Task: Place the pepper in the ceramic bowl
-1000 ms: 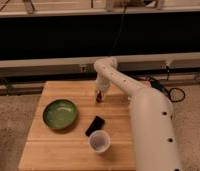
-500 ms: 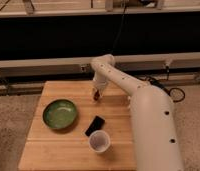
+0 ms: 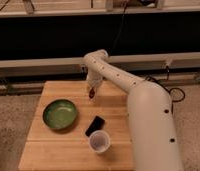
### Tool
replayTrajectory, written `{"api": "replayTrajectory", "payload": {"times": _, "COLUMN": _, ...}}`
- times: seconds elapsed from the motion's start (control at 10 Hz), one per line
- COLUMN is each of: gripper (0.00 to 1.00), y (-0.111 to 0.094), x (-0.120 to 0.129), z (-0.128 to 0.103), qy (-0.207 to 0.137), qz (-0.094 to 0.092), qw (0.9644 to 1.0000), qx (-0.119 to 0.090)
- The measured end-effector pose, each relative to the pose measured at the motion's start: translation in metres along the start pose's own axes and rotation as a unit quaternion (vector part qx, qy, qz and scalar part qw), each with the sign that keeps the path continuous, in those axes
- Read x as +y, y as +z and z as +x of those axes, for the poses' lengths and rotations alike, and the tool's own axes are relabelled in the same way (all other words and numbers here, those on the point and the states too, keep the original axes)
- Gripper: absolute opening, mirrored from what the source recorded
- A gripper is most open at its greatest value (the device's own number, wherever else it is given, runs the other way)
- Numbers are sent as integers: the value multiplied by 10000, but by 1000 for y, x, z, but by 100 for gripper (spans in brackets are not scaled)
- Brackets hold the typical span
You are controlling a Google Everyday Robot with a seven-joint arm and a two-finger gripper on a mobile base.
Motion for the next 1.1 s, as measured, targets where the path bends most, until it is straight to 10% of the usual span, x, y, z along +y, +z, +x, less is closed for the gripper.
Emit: {"api": "replayTrajectory", "payload": {"times": 1.1, "gripper": 0, "y": -10, "x": -61, "z": -103, "qy": -1187, "qz": -234, "qw": 9927, "qx": -24}}
